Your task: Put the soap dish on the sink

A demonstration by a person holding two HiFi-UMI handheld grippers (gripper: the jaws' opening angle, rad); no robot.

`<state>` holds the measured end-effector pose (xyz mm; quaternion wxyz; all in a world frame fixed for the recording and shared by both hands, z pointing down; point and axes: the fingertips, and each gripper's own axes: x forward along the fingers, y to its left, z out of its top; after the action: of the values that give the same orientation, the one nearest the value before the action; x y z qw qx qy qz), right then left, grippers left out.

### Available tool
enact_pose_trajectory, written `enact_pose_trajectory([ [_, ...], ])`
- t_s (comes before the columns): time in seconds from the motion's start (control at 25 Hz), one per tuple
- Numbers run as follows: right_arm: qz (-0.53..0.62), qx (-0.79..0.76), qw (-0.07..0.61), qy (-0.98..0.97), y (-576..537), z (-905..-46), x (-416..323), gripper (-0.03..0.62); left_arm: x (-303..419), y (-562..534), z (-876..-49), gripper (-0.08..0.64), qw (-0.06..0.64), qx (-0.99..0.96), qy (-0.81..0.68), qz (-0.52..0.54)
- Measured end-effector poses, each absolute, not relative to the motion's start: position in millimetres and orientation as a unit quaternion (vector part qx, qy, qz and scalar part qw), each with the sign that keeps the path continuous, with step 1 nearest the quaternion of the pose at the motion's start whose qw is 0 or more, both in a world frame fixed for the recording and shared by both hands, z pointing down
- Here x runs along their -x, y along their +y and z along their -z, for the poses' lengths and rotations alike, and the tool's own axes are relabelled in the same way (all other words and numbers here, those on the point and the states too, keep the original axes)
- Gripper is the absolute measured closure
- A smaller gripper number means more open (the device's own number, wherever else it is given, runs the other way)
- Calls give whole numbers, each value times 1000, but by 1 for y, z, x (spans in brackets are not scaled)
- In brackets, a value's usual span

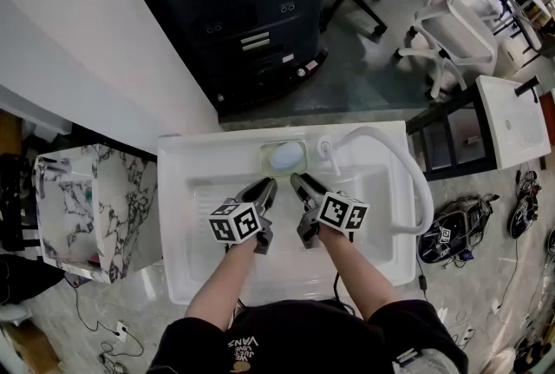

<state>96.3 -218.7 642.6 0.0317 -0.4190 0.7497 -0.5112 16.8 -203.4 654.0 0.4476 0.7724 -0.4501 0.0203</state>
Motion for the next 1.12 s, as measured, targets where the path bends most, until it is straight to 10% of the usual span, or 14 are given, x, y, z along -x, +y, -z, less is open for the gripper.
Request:
enact_pose_trajectory([
  [0.88,462,474,-17,750,-190,-634,-111,450,-7,-180,-636,448,437,-785,-438,-22],
  [1.12,418,501,-12,758,-174,-613,-112,588,5,-162,-626,482,426,-793,-434,-21],
])
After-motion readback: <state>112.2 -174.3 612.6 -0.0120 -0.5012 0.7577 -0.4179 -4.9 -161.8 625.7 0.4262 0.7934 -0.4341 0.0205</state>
